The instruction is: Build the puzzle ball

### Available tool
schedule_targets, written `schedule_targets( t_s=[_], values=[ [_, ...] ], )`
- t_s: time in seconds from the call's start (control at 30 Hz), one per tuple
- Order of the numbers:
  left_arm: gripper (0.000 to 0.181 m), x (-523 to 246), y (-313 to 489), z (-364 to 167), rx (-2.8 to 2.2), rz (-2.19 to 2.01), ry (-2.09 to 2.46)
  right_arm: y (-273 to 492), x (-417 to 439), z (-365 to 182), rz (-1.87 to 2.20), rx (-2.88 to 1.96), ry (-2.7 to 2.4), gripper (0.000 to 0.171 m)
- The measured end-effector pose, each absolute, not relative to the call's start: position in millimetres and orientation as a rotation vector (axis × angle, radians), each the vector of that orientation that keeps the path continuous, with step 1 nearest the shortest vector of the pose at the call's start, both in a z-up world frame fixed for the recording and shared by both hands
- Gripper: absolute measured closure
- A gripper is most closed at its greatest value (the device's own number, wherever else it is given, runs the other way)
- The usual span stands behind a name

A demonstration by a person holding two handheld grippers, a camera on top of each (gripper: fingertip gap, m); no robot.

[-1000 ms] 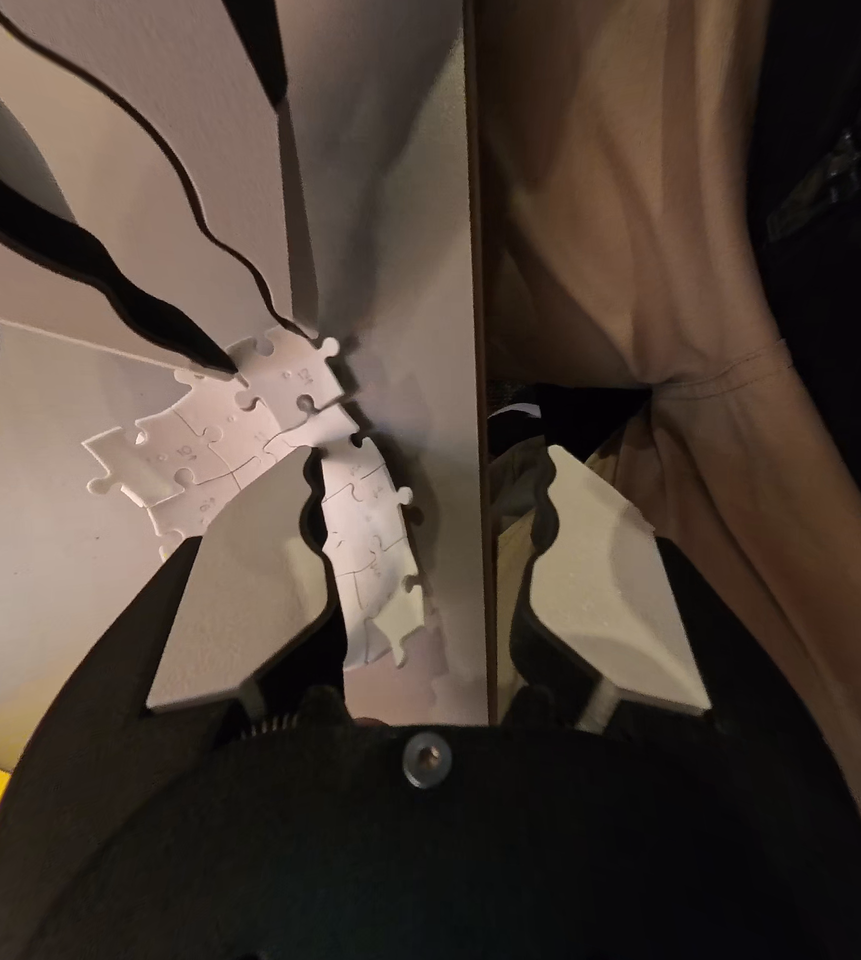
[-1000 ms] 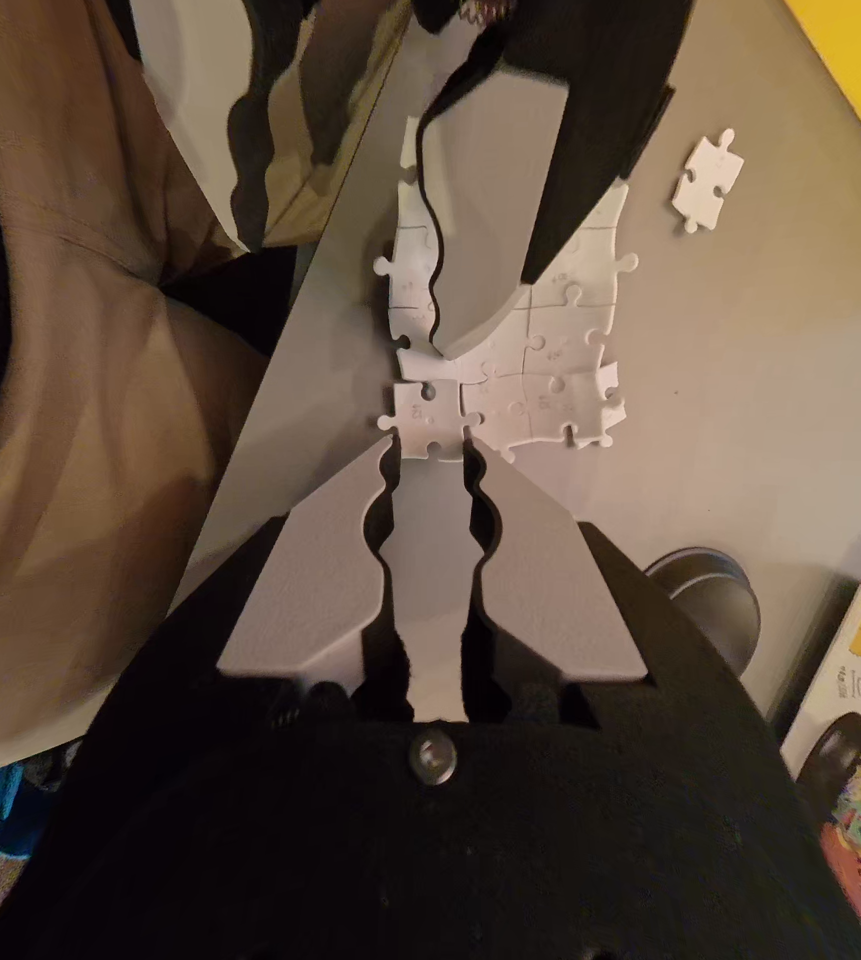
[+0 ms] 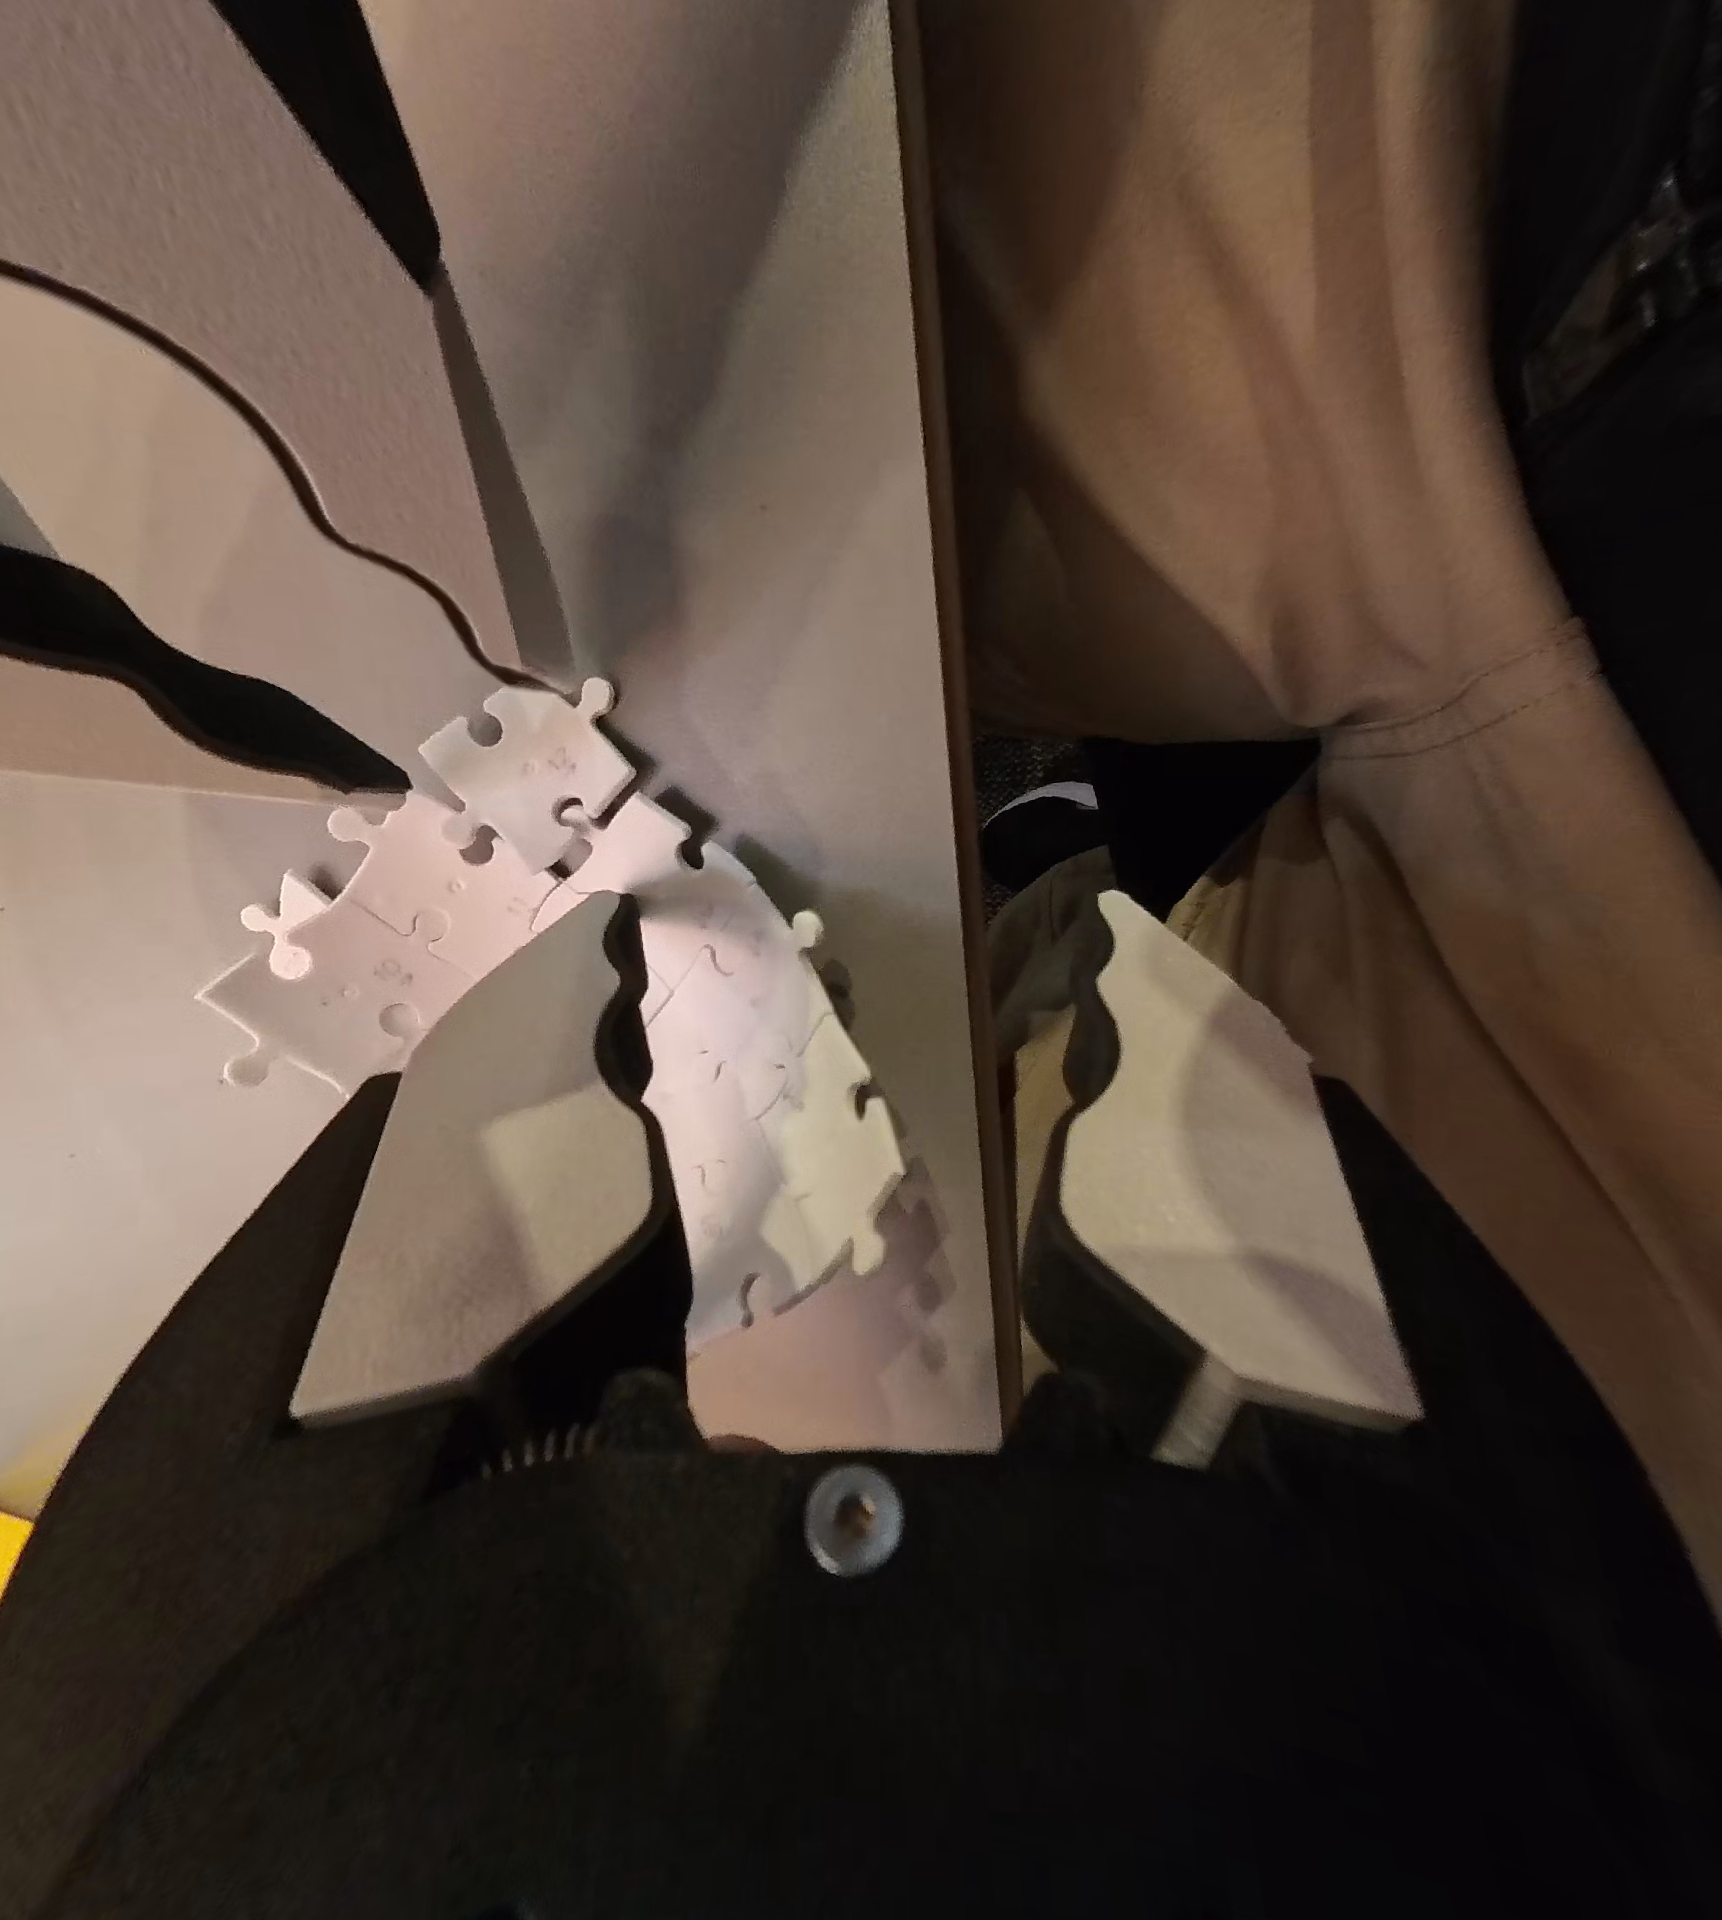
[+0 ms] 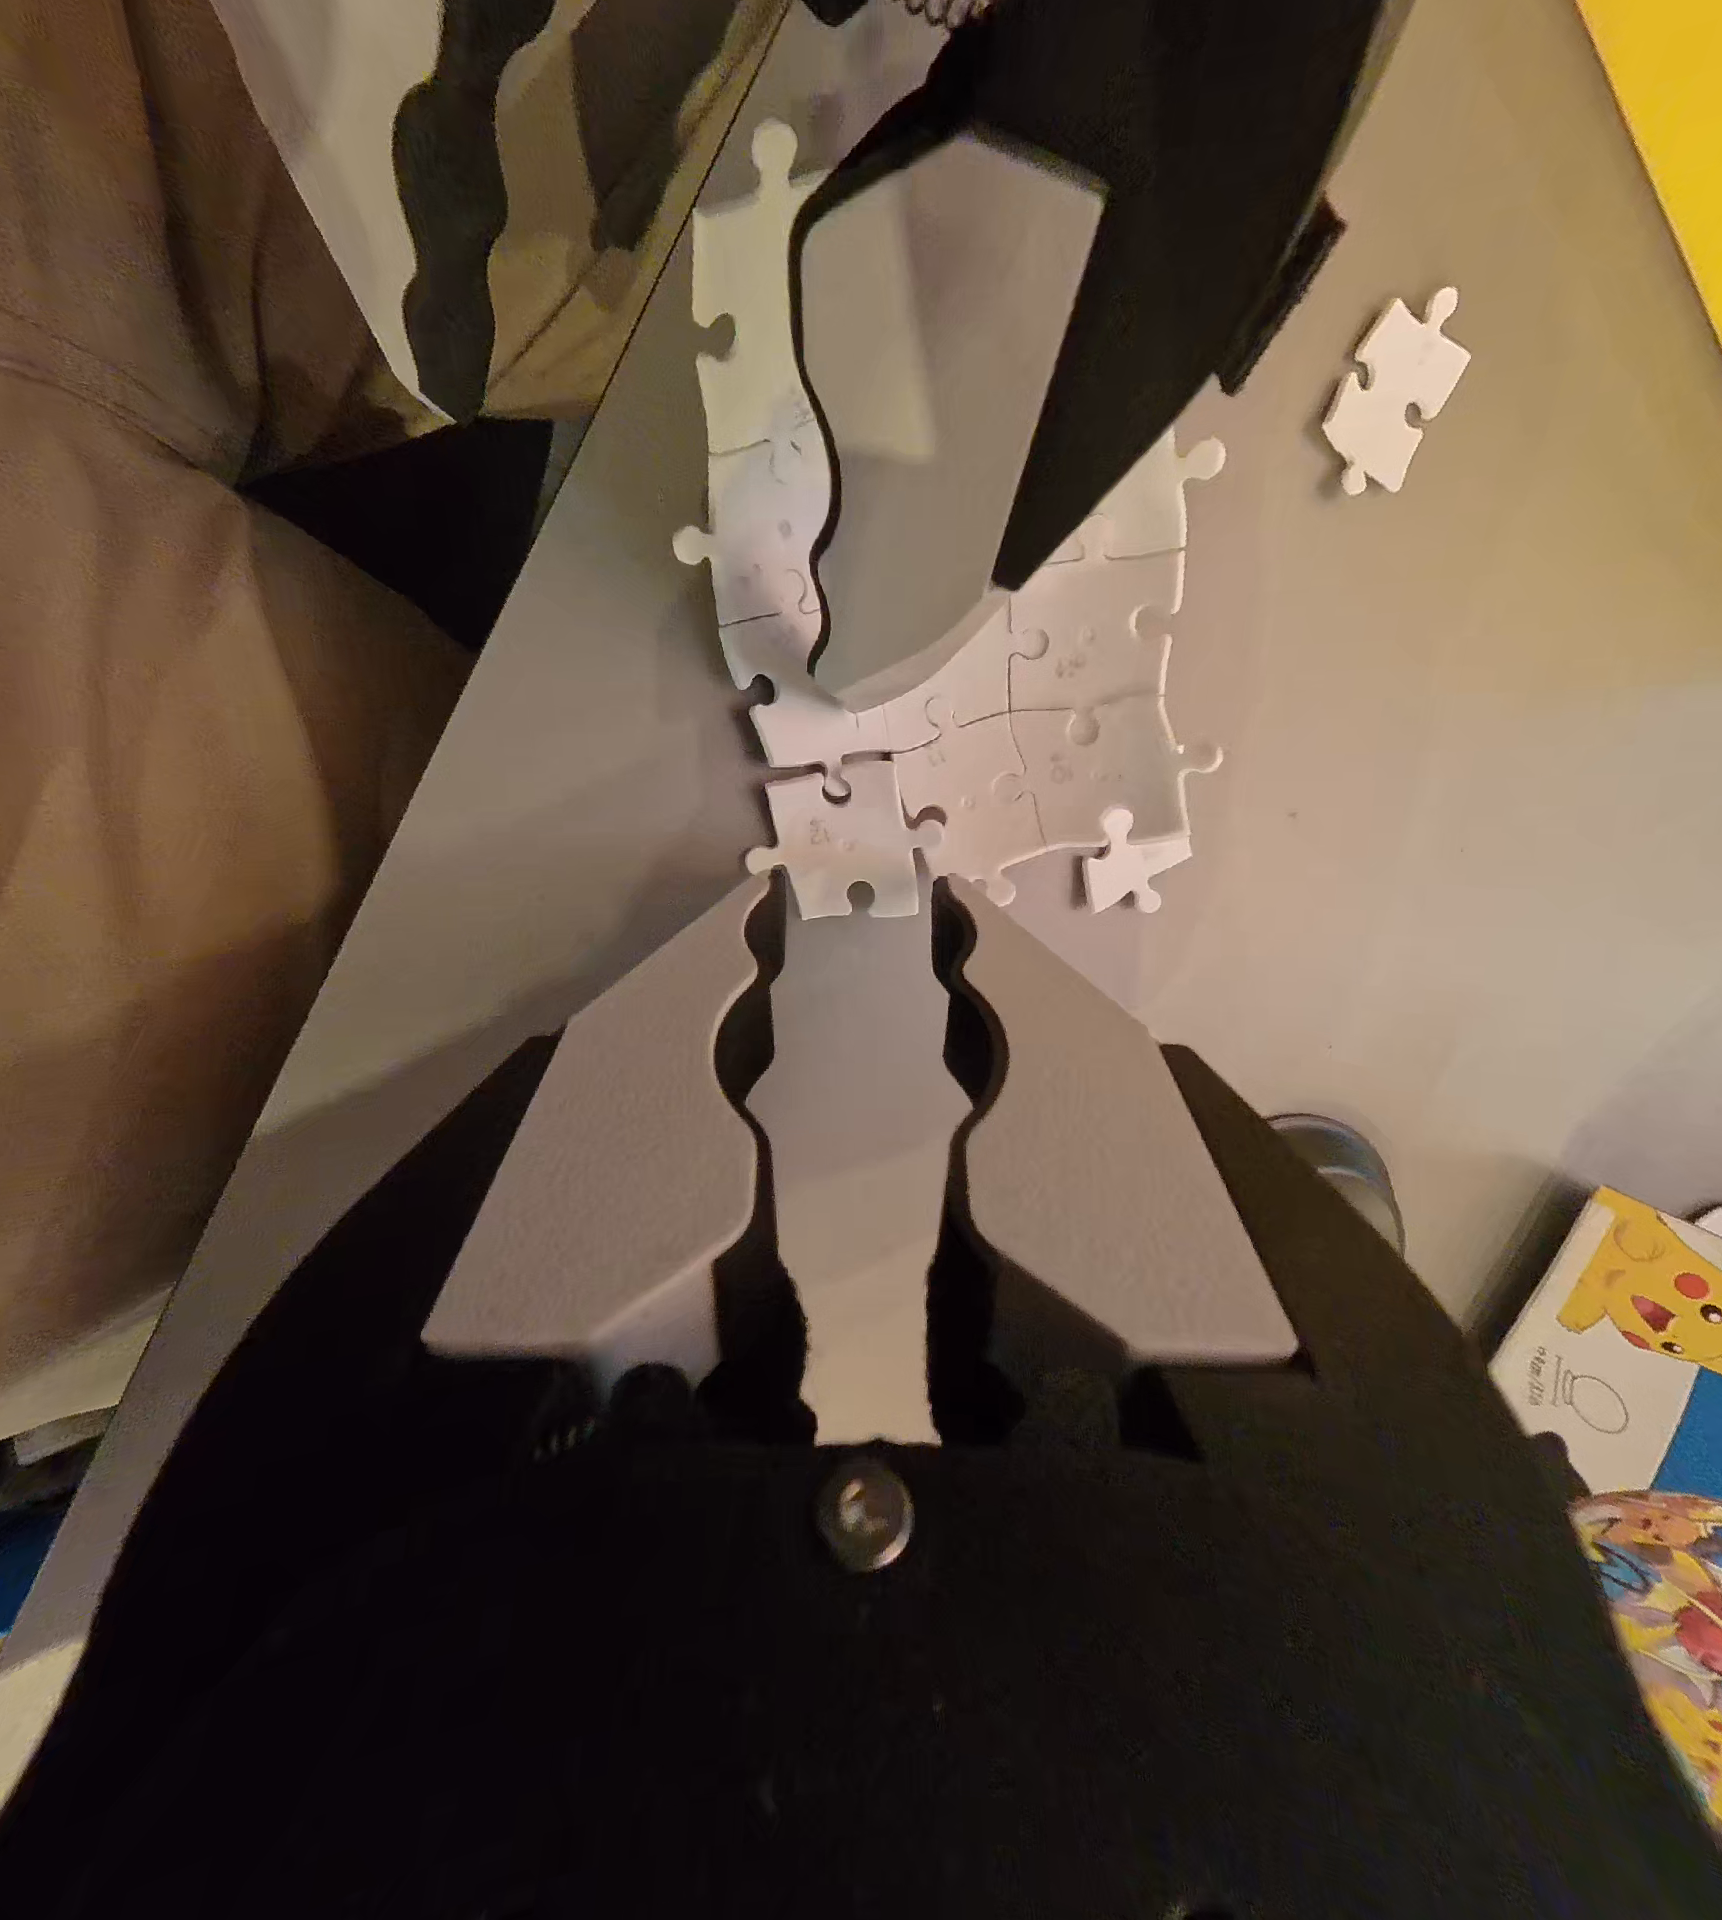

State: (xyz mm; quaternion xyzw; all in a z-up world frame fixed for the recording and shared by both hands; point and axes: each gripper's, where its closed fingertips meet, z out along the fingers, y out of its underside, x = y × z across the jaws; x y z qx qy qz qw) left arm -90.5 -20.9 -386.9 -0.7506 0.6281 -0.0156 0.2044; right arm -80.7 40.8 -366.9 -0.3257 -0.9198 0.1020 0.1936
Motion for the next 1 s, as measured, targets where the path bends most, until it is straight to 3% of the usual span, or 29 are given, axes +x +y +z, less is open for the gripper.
schedule_targets(
  t_s=[0.03, 0.33, 1.0],
  values=[
    [0.103, -90, -21, -387, -2.093, -0.042, 1.753, 40, -81, -366, 0.302, -0.916, -2.575, 0.146],
    [0.103, -91, -21, -387, -2.093, -0.033, 1.762, 22, -85, -366, 0.600, -0.988, -2.528, 0.170],
    [0.103, -92, -21, -387, -2.092, -0.017, 1.777, 19, -93, -371, 0.882, -1.260, -2.476, 0.171]
  ],
)
